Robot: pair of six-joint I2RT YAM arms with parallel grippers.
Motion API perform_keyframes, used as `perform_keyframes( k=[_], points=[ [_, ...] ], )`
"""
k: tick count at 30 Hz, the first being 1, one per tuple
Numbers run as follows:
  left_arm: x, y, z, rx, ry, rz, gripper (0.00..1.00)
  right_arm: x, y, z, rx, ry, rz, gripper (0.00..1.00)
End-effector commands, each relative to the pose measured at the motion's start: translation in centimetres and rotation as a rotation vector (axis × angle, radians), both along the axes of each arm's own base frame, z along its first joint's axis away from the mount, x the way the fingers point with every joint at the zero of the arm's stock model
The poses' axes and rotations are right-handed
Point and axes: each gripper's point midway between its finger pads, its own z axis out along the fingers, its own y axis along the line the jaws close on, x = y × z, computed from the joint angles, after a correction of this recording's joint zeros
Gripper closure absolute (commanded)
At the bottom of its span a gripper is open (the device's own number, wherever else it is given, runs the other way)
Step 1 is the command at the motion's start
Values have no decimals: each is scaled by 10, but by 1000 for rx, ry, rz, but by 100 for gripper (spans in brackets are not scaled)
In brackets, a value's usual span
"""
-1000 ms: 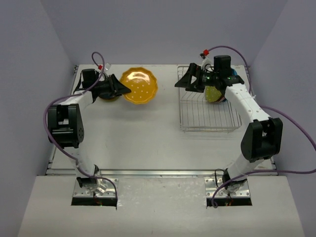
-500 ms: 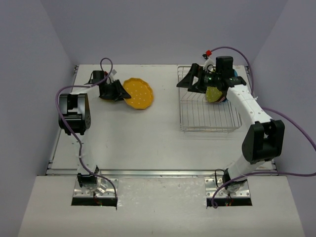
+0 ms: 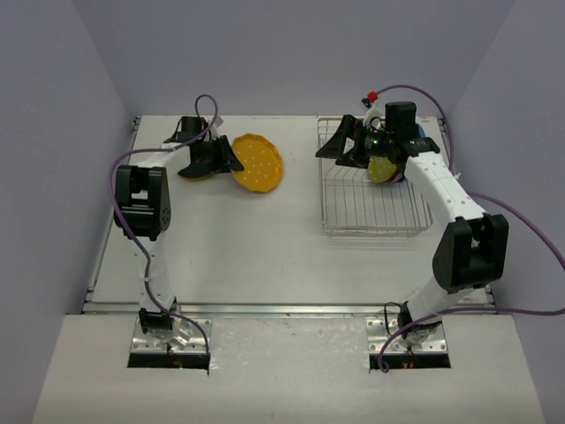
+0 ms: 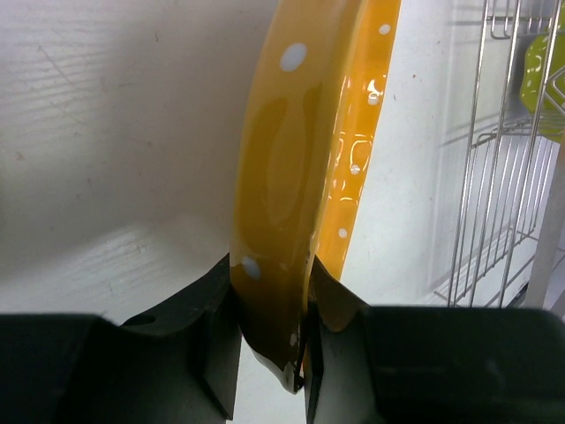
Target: Unload the plates from the dish rack
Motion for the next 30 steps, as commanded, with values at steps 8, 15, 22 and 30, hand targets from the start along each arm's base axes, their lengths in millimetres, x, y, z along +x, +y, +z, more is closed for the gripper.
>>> perform_keyframes(
  k=[8, 15, 22, 30],
  points=[
    [30, 4, -22, 89, -24, 1, 65, 3, 2, 12, 15, -36, 10, 1],
    [30, 9, -31, 166, -13, 29, 51, 6, 2, 8, 15, -25, 9, 1],
    [34, 17, -7, 307, -76, 76, 41, 17, -16, 8, -110, -76, -66, 1],
    [22, 10, 122, 436, -374, 157, 40, 33, -90, 13, -506, -189, -300, 1]
  ],
)
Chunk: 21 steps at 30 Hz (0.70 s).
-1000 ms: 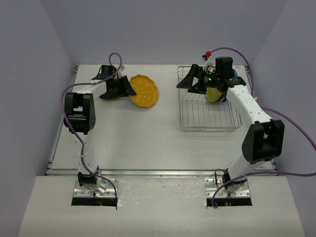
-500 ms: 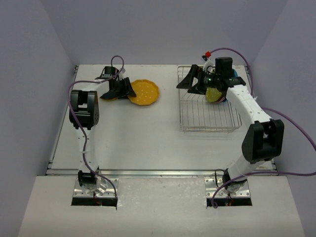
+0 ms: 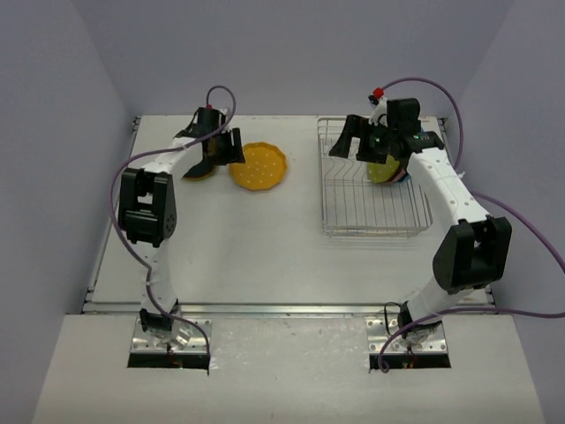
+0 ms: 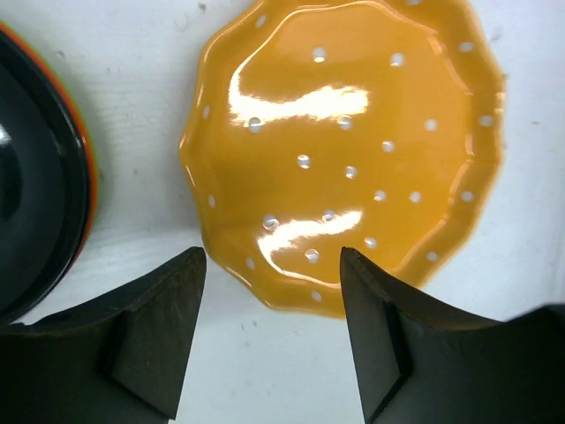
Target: Unload the plates from the dish rack
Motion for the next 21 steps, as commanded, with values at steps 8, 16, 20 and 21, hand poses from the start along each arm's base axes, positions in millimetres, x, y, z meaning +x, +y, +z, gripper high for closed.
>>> perform_keyframes(
  k=[8, 16, 20, 21],
  points=[
    [-49, -14, 225, 198, -569, -4, 28, 31, -142, 30, -749, -206, -358, 25],
    [-88, -3, 219, 230, -568, -25, 25, 47, -156, 23, -800, -171, -443, 36],
    [-99, -3, 218, 211, -580, -32, 24, 55, -158, 12, -785, -124, -450, 35],
    [-100, -3, 218, 209, -581, -34, 24, 57, -158, 8, -783, -115, -448, 35]
  ],
)
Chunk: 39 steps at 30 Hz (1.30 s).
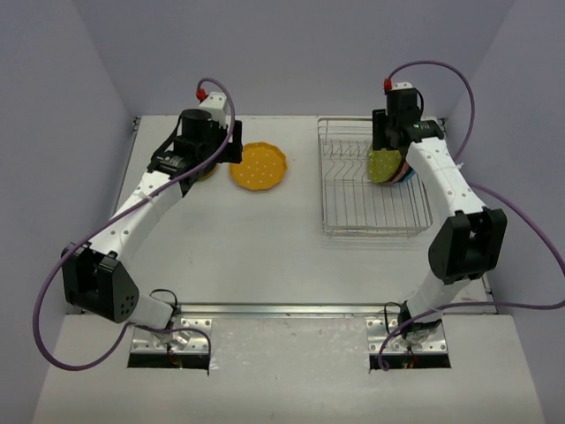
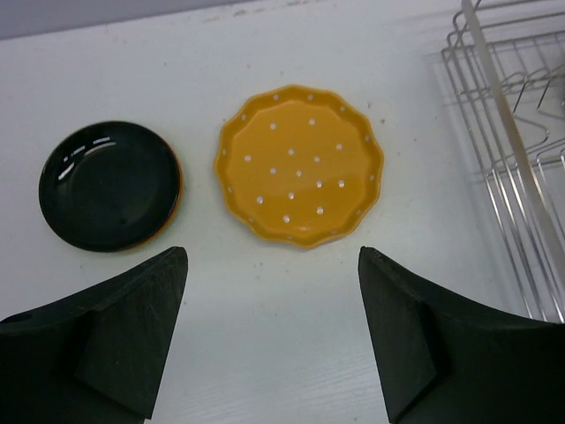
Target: Unload the plates from the dish rack
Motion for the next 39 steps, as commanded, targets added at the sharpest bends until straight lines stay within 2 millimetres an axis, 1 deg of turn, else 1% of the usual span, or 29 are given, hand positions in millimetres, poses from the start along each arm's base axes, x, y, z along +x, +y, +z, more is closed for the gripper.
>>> perform_keyframes(
  k=[1, 3, 8, 10, 14, 18, 21, 26, 29, 30, 34, 36, 38, 39],
  points=[
    [-10, 5, 18, -12, -57, -3, 23, 17, -13, 2, -8, -14, -67, 35],
    [-11, 5, 20, -21, -54, -6, 23, 23, -17, -2, -16, -7, -81, 35],
    [-13, 2, 29, -46, -66, -12, 23, 31, -24, -23, -20, 46, -92, 35],
    [-13, 3, 29, -47, -68, -10, 23, 33, -27, -28, -14, 53, -97, 35],
    [-13, 3, 26, -48, -61, -11, 22, 37, -28, -44, 5, 86, -101, 34],
    [-13, 3, 25, -49, -61, -7, 22, 41, -28, -59, 66, 105, -105, 33],
    [-13, 2, 26, -58, -61, -17, 22, 43, -30, -75, 127, 133, -107, 34],
    [-14, -1, 23, -68, -57, -31, 22, 45, -25, -87, 194, 151, -85, 37],
    [-14, -2, 20, -71, -55, -34, 22, 46, -19, -85, 221, 129, -63, 39],
    [-14, -2, 20, -71, -54, -35, 22, 46, -18, -84, 228, 124, -58, 41],
    [-14, -2, 17, -72, -51, -34, 21, 47, -17, -78, 231, 104, -55, 54],
    [-14, -2, 16, -72, -49, -35, 21, 47, -18, -75, 227, 99, -54, 60],
    [-14, -2, 16, -75, -49, -36, 21, 45, -18, -74, 226, 99, -53, 68],
    [-14, -2, 16, -74, -51, -35, 21, 44, -17, -71, 228, 93, -49, 71]
  ],
)
